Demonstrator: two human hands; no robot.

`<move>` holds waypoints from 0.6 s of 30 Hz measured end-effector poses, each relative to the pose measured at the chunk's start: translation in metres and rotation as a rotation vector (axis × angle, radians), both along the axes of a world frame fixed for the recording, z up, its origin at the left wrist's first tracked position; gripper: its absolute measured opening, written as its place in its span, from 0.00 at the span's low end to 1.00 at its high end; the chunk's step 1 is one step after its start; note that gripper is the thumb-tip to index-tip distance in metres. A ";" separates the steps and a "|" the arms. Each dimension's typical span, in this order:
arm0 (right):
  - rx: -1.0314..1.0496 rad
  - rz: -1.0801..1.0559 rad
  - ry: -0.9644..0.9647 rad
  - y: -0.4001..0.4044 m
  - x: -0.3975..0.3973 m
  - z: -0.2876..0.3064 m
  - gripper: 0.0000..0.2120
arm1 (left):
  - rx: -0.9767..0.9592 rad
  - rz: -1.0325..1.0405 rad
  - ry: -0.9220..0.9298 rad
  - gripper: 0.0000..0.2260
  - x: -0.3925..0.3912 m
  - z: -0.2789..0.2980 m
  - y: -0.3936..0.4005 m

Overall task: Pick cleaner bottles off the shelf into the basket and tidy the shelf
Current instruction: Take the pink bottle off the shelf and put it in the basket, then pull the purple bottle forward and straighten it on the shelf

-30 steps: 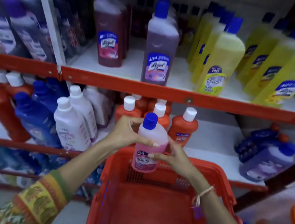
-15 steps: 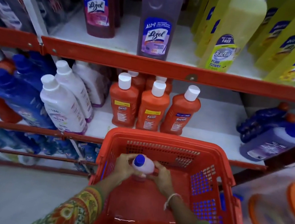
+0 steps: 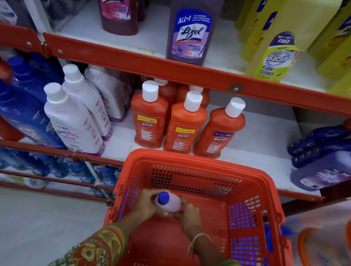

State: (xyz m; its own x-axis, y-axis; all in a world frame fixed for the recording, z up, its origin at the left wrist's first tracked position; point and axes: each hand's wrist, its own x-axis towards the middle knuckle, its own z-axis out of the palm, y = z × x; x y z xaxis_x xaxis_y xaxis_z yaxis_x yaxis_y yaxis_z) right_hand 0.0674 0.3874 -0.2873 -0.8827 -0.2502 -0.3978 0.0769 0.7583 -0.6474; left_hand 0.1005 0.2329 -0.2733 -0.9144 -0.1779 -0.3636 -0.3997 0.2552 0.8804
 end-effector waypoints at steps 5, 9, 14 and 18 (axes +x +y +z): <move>-0.004 0.111 -0.003 0.008 -0.007 0.019 0.28 | -0.127 -0.145 -0.029 0.35 -0.003 0.011 -0.007; -0.031 0.276 0.033 0.012 -0.023 0.066 0.31 | -0.226 -0.225 0.057 0.35 -0.001 0.042 -0.018; -0.275 0.241 0.184 0.006 -0.044 0.149 0.25 | -0.198 -0.177 0.260 0.24 -0.007 0.110 -0.035; -0.460 0.193 0.347 -0.007 -0.062 0.214 0.19 | -0.285 -0.123 0.530 0.19 -0.025 0.173 -0.053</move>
